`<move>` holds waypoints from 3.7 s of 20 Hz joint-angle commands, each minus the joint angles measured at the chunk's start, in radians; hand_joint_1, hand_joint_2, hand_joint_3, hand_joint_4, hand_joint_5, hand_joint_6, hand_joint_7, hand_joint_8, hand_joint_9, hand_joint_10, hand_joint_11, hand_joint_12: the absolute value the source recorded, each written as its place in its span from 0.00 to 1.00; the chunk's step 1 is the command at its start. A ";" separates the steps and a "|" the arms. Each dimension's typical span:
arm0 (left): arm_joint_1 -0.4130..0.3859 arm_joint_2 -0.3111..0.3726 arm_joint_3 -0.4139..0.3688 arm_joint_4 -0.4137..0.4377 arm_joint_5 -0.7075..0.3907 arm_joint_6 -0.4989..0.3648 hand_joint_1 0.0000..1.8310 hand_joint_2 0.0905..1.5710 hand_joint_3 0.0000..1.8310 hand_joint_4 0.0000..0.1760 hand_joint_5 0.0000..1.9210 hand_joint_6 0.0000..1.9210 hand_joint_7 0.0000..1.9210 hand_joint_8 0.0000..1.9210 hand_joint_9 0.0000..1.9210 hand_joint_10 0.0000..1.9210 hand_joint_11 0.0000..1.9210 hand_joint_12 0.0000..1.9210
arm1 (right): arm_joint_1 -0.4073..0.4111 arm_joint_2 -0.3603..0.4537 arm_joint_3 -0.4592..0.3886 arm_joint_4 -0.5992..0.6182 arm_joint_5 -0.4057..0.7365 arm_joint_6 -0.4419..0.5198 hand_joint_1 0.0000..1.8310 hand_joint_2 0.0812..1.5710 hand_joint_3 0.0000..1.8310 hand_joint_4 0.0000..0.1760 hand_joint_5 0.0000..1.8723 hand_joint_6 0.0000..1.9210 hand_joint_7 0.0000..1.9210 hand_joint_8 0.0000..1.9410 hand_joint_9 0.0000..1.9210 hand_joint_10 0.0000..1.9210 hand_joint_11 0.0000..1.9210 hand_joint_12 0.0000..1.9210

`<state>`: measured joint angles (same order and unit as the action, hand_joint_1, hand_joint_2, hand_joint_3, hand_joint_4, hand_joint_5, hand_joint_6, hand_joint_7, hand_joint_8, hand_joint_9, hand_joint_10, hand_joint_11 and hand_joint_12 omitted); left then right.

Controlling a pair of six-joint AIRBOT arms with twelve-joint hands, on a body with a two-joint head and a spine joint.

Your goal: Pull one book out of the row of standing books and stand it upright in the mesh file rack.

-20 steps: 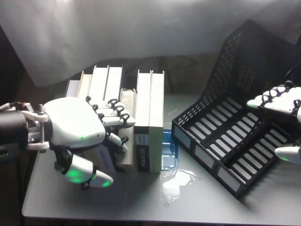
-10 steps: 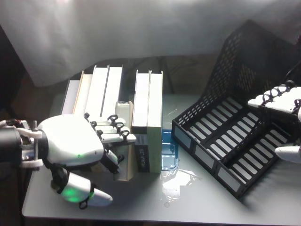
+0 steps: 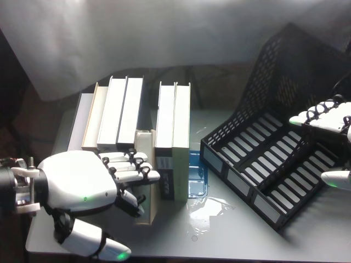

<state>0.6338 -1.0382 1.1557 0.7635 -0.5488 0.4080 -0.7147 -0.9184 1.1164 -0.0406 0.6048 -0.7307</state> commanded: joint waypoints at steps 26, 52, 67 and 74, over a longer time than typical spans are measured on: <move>0.224 0.172 -0.065 -0.716 -0.503 0.045 0.02 0.82 0.01 0.16 0.00 0.00 0.00 0.00 0.00 0.00 0.00 0.00 | 0.119 0.028 -0.035 -0.133 0.118 0.007 0.31 0.78 0.00 0.00 0.00 0.00 0.00 0.00 0.00 0.00 0.00 0.00; 0.508 0.027 0.020 -1.395 -0.978 0.284 0.18 0.79 0.00 0.01 0.00 0.00 0.00 0.00 0.00 0.00 0.00 0.00 | 0.535 -0.290 0.162 -1.087 -0.173 0.561 0.37 0.68 0.00 0.00 0.00 0.00 0.00 0.00 0.00 0.00 0.00 0.00; 0.521 0.015 0.037 -1.460 -1.029 0.284 0.20 0.79 0.00 0.00 0.00 0.00 0.00 0.00 0.00 0.00 0.00 0.00 | 0.582 -0.476 0.281 -1.368 -0.182 0.735 0.47 0.61 0.01 0.00 0.00 0.00 0.00 0.00 0.00 0.00 0.00 0.00; 0.558 0.007 0.033 -1.530 -1.087 0.284 0.18 0.79 0.00 0.02 0.00 0.00 0.00 0.00 0.00 0.00 0.00 0.00 | 0.578 -0.567 0.326 -1.468 -0.184 0.784 0.44 0.61 0.01 0.04 0.00 0.00 0.00 0.00 0.00 0.00 0.00 0.00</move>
<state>1.1915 -1.0332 1.1839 -0.7422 -1.4929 0.6907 -0.1448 -1.5005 1.4456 -1.5452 0.3923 0.0505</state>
